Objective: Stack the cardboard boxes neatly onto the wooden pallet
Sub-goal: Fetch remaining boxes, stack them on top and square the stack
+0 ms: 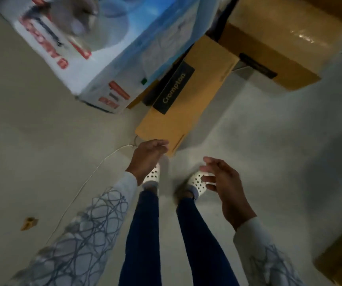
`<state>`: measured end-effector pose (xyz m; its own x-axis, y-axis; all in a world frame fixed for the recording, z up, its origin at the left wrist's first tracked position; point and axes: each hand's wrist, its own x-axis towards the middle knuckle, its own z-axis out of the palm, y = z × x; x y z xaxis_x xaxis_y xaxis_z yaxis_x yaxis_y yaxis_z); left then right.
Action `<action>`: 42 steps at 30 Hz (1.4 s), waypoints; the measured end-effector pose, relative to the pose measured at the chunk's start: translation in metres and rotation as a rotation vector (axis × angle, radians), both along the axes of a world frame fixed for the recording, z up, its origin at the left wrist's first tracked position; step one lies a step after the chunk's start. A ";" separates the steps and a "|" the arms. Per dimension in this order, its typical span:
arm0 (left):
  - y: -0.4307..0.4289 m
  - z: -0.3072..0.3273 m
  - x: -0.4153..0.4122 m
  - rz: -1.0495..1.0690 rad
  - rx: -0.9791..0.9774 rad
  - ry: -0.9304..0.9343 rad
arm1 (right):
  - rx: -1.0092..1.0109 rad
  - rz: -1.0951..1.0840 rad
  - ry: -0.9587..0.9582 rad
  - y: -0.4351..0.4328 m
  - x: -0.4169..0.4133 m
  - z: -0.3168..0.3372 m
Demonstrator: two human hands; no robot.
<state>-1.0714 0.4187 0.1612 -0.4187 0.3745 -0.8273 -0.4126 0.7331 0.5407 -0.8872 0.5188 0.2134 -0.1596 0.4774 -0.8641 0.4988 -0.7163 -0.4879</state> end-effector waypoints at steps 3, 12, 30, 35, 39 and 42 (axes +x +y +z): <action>0.036 -0.120 -0.047 -0.004 -0.068 0.089 | 0.162 0.189 -0.022 0.024 -0.050 -0.127; 0.091 -0.280 -0.094 -0.192 -0.365 0.445 | 0.736 0.826 -0.141 0.037 -0.099 -0.330; 0.190 -0.354 -0.049 -0.202 -0.201 0.194 | 0.389 -0.240 -0.374 0.095 0.016 -0.353; 0.197 -0.357 -0.021 -0.238 -0.021 0.076 | 0.393 -0.355 -0.438 0.107 0.014 -0.358; 0.185 -0.302 0.000 -0.210 0.023 0.143 | 0.377 -0.363 -0.472 0.108 0.015 -0.312; 0.185 -0.229 0.003 -0.287 0.005 0.234 | 0.368 -0.409 -0.457 0.106 0.022 -0.250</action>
